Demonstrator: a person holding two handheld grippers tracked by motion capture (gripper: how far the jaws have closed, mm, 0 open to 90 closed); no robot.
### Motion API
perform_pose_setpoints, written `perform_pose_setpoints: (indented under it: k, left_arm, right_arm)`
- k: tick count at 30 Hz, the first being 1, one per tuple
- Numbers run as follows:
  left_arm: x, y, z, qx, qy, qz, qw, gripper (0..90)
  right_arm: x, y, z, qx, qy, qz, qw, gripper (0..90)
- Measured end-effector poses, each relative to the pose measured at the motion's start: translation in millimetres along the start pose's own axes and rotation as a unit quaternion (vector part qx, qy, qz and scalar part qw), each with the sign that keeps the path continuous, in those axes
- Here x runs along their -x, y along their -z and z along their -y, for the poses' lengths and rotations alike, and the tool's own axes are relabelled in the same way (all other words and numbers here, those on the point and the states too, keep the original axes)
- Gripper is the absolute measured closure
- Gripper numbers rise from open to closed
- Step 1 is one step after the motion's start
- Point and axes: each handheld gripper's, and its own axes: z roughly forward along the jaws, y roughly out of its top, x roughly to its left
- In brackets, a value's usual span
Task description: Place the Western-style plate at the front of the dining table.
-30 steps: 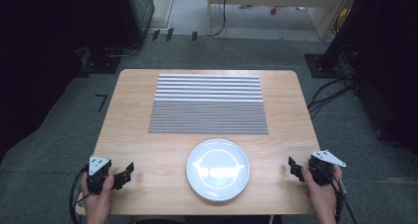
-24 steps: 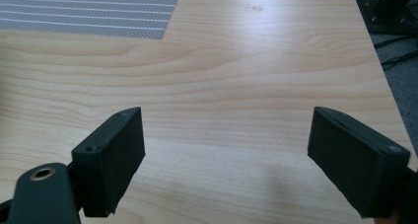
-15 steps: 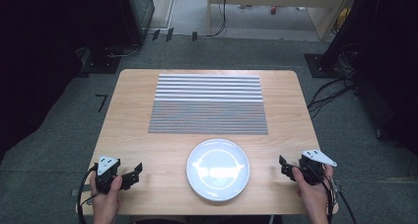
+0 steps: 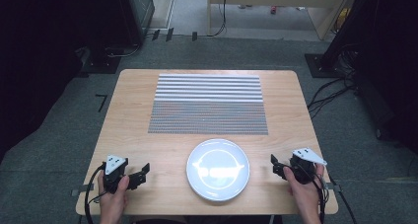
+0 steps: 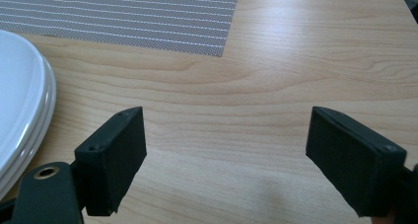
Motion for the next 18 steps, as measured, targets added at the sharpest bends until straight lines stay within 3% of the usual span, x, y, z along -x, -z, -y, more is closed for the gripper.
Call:
perform_pose_setpoints:
  k: [18]
  left_arm:
    - [18.8, -8.7, -3.2, 0.001, -0.011, 0.023, 0.9997, 14.9]
  right_arm:
    - [-28.4, -3.9, -1.2, 0.004, 0.019, -0.022, 0.9996, 15.8]
